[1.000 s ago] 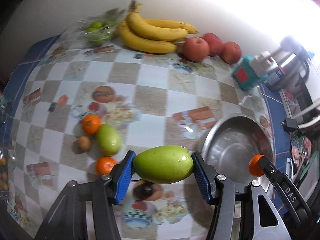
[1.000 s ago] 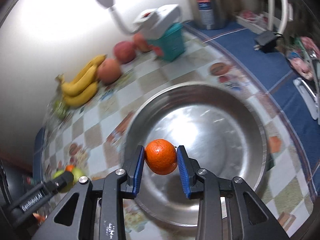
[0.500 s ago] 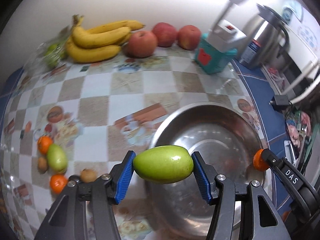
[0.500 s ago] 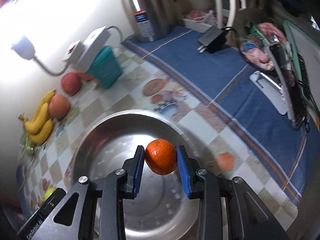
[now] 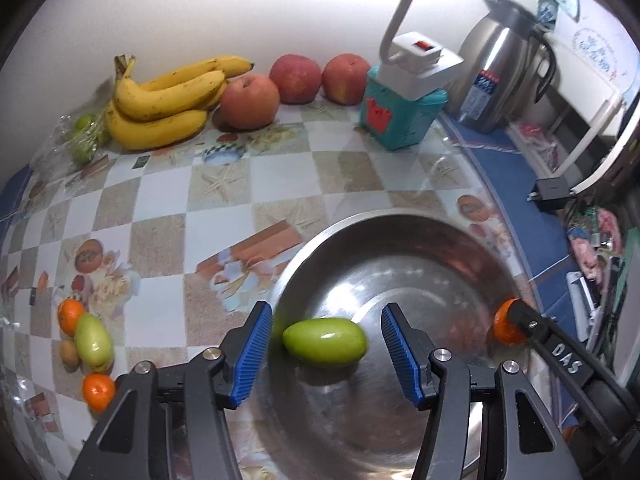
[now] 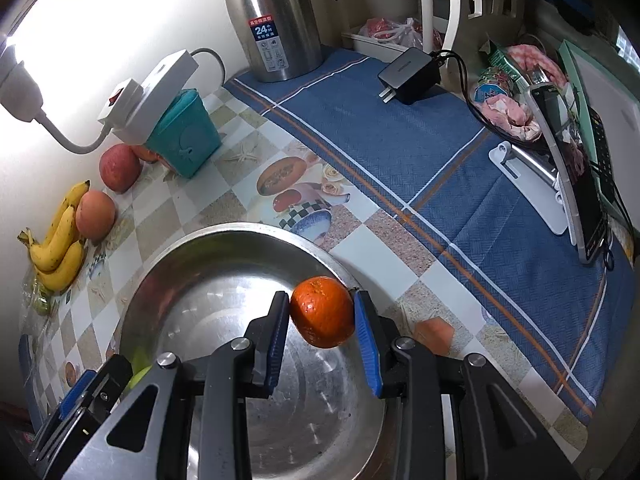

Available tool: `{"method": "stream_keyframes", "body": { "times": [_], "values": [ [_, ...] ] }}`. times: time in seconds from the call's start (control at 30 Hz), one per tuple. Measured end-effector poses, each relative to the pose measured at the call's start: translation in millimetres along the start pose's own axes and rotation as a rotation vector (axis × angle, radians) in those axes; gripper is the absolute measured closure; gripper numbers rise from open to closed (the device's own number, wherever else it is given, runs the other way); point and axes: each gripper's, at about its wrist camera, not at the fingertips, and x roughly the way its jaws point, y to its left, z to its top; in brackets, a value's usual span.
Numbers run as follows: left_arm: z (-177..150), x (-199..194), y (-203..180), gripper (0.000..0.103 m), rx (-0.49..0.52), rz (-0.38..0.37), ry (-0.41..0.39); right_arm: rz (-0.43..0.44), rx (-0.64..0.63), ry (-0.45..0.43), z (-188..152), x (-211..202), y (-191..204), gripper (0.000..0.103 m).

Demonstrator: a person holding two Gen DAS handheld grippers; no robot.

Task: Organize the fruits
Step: 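Open the left tool over the bowl while the right tool releases the orange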

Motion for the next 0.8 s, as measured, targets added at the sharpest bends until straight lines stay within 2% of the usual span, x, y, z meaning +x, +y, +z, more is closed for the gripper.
{"method": "stream_keyframes", "body": {
  "times": [0.2, 0.37, 0.5, 0.57, 0.73, 0.8],
  "values": [
    [-5.6, -5.6, 10.4, 0.042, -0.012, 0.012, 0.009, 0.005, 0.008, 0.019, -2.1, 2.8, 1.2, 0.068],
    [-8.0, -12.2, 23.3, 0.033, -0.047, 0.025, 0.009, 0.01, 0.009, 0.013, -1.6, -0.7, 0.0, 0.068],
    [-9.5, -15.2, 34.9, 0.03, -0.08, 0.051, 0.021, 0.016, 0.01, 0.008, -0.3, -5.9, 0.6, 0.068],
    [-9.9, -17.2, 42.0, 0.027, -0.106, 0.07, 0.03, 0.021, 0.012, -0.003, 0.8, -10.9, 0.8, 0.068],
    [-13.6, -20.8, 63.5, 0.026, -0.177, 0.144, 0.059, 0.042, -0.006, -0.022, 2.5, -24.3, 7.0, 0.068],
    [-15.4, -21.3, 72.3, 0.02, -0.207, 0.167, 0.069, 0.048, -0.023, -0.017, 1.8, -26.9, 11.9, 0.068]
  ]
}}
